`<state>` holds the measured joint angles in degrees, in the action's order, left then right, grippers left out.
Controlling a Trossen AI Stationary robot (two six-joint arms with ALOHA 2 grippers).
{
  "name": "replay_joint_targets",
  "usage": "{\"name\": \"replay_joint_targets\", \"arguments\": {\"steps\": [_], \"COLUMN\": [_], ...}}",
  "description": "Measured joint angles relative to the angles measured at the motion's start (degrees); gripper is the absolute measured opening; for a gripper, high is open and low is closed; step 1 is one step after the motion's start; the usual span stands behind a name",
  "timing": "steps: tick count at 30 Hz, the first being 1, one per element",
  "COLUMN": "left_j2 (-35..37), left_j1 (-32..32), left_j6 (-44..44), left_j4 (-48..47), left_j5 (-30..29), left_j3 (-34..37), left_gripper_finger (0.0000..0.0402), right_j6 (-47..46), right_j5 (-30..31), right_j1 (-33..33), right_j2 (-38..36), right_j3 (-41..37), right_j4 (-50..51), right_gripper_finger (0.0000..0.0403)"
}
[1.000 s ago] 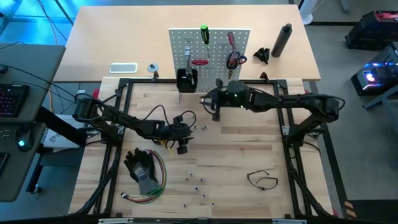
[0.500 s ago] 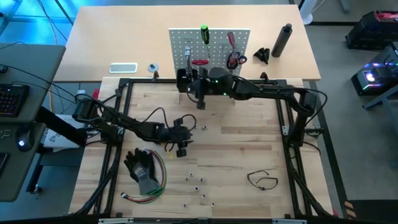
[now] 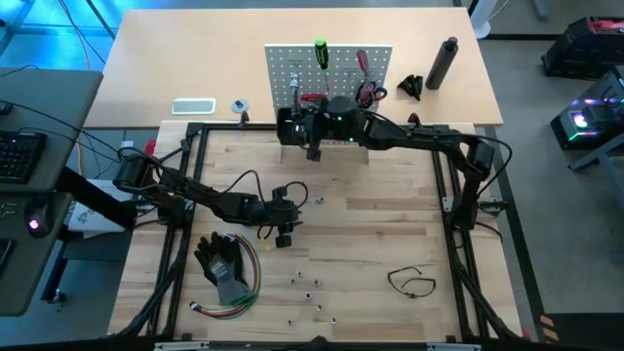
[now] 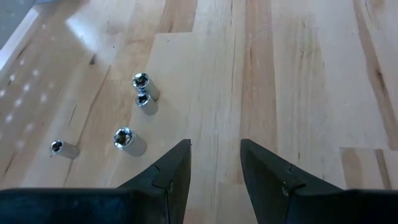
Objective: Hang tools onto peg board
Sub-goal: Put the silver socket into the black bin on the white peg board
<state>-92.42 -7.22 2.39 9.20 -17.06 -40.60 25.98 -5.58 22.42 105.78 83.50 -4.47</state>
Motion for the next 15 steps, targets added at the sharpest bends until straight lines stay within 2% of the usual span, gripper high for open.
{"name": "replay_joint_targets", "arguments": {"steps": [5,15], "left_j2": [0.0,0.0], "left_j1": [0.0,0.0], "left_j6": [0.31,0.57], "left_j4": [0.1,0.62], "left_j5": [-0.02,-0.04], "left_j3": [0.0,0.0], "left_gripper_finger": [0.0133,0.0133], "right_j6": [-0.48,-1.66], "right_j5": [-0.66,-0.77], "right_j1": [1.34,1.58], "right_j2": [0.0,-0.04], "right_j3": [0.0,0.0], "right_j4": [0.46,2.69], "right_gripper_finger": [0.0093,0.0167]}}
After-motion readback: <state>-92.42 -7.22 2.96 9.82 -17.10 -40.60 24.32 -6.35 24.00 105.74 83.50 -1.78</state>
